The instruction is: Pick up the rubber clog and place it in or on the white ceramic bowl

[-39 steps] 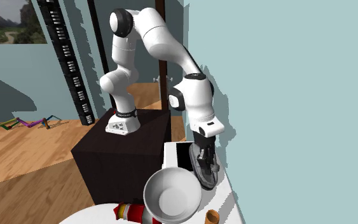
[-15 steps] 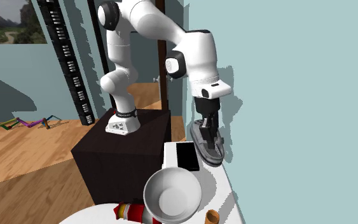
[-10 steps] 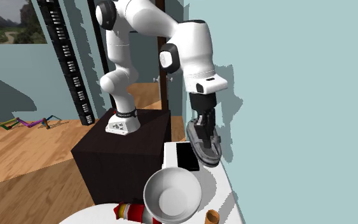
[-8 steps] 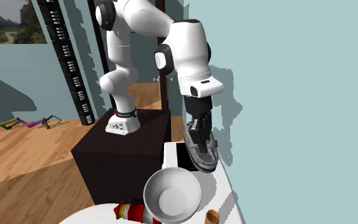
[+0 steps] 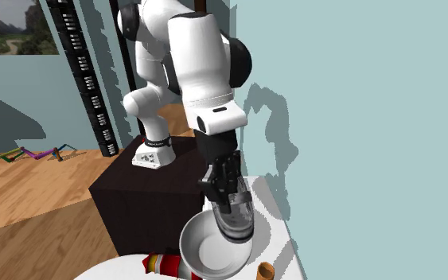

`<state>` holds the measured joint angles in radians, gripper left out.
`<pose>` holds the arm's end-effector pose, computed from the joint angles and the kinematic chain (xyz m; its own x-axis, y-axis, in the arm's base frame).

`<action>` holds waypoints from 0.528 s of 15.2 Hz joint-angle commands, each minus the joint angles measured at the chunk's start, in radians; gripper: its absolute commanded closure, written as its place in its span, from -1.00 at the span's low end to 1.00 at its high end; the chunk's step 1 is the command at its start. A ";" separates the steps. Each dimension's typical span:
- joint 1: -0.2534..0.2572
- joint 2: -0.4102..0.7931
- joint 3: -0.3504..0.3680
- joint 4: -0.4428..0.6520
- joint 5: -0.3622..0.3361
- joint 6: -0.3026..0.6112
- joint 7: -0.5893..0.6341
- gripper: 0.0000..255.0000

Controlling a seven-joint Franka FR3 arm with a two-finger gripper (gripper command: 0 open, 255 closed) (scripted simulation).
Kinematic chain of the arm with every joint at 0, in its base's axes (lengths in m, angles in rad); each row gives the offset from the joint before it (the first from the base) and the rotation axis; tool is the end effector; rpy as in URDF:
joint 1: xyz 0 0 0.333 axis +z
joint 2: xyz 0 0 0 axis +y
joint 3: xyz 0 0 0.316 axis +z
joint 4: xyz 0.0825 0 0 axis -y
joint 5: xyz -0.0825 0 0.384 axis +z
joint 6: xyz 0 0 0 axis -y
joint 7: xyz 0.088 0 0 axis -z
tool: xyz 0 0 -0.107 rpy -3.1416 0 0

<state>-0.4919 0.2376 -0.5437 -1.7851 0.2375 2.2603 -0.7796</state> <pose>0.3540 -0.5373 0.4643 0.9122 -0.3190 0.2571 -0.3578 -0.9260 0.1205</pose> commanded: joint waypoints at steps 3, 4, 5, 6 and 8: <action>-0.083 0.061 -0.012 0.101 0.062 -0.060 -0.104 1.00; -0.084 0.065 -0.010 0.092 0.065 -0.048 -0.107 1.00; -0.084 0.068 -0.008 0.083 0.069 -0.036 -0.110 1.00; -0.085 0.072 -0.007 0.074 0.073 -0.025 -0.114 1.00; -0.086 0.080 -0.003 0.057 0.082 -0.002 -0.121 1.00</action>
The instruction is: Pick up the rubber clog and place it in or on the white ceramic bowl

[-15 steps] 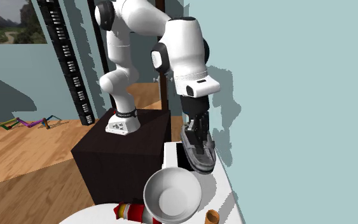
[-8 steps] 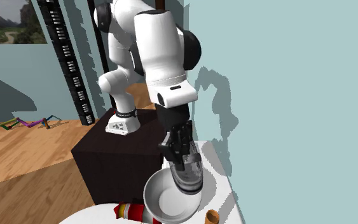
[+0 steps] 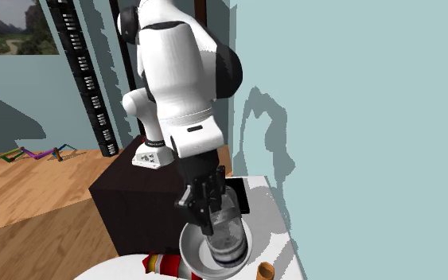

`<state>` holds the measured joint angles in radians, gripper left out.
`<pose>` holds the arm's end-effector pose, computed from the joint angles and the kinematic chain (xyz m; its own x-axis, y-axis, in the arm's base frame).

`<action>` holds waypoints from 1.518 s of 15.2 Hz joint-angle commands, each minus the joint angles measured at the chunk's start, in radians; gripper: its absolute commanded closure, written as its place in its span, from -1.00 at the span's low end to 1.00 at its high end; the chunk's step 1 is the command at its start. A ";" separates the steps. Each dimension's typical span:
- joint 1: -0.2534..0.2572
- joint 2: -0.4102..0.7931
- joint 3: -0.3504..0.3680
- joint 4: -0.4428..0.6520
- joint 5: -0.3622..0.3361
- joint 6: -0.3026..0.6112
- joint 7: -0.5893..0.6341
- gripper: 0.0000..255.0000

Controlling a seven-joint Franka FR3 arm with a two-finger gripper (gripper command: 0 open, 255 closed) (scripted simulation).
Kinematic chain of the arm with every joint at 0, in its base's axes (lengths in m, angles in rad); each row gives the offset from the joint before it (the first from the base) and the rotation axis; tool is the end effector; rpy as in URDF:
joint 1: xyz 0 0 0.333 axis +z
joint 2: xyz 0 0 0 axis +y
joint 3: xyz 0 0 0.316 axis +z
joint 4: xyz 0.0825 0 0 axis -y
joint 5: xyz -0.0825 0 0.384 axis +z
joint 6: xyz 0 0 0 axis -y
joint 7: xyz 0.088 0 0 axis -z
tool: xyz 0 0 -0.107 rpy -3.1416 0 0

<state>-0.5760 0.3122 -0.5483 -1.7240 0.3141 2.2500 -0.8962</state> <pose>0.3230 -0.5768 0.4509 0.9128 -0.3171 0.2573 -0.3559 -0.9268 0.1201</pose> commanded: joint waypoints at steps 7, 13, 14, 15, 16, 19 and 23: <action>-0.010 0.039 0.017 -0.054 0.041 0.086 -0.034 1.00; -0.021 0.075 0.035 -0.087 0.077 0.149 -0.063 1.00; -0.023 0.081 0.038 -0.091 0.084 0.159 -0.068 1.00; -0.024 0.082 0.039 -0.092 0.085 0.161 -0.069 1.00; -0.024 0.082 0.039 -0.092 0.085 0.161 -0.069 1.00; -0.024 0.082 0.039 -0.092 0.085 0.161 -0.069 1.00; -0.025 0.081 0.038 -0.093 0.085 0.161 -0.070 -1.00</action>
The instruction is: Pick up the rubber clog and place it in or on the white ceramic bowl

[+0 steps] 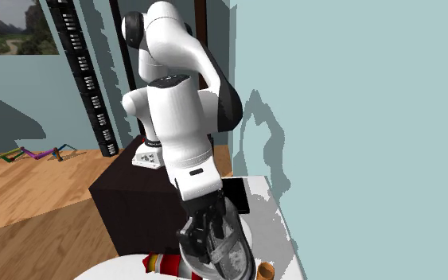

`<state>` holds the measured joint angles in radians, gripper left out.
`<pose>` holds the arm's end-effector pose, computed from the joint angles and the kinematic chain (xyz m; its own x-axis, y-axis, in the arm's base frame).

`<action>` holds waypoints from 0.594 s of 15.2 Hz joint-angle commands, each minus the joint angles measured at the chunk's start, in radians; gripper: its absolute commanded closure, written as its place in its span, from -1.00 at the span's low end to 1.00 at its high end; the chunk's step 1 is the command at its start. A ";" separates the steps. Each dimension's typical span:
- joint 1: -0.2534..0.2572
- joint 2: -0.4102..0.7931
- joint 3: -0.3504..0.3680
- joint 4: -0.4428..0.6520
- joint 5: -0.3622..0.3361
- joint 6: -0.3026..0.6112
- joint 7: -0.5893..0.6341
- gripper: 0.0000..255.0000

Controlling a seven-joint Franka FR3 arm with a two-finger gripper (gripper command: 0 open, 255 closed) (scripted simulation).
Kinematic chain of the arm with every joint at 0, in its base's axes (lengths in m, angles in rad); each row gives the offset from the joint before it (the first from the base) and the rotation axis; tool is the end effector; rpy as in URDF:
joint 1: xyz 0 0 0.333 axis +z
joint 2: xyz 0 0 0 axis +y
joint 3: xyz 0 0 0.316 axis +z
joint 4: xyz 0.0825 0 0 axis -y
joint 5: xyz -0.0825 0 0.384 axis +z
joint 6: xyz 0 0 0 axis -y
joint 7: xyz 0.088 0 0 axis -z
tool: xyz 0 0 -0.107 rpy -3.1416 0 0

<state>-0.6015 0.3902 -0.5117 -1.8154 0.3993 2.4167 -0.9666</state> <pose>0.3207 -0.5792 0.3760 0.9104 -0.3173 0.2655 -0.3594 -0.9244 0.1276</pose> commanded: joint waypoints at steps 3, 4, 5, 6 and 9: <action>-0.002 0.005 0.002 -0.002 0.002 -0.004 -0.003 -1.00; 0.000 0.001 0.002 -0.006 0.000 -0.003 -0.003 -1.00; 0.002 0.004 0.002 0.000 -0.001 -0.006 0.002 -1.00; 0.011 -0.022 -0.009 -0.005 -0.019 -0.025 0.013 -1.00; 0.033 -0.094 -0.036 -0.010 -0.073 -0.081 0.046 -1.00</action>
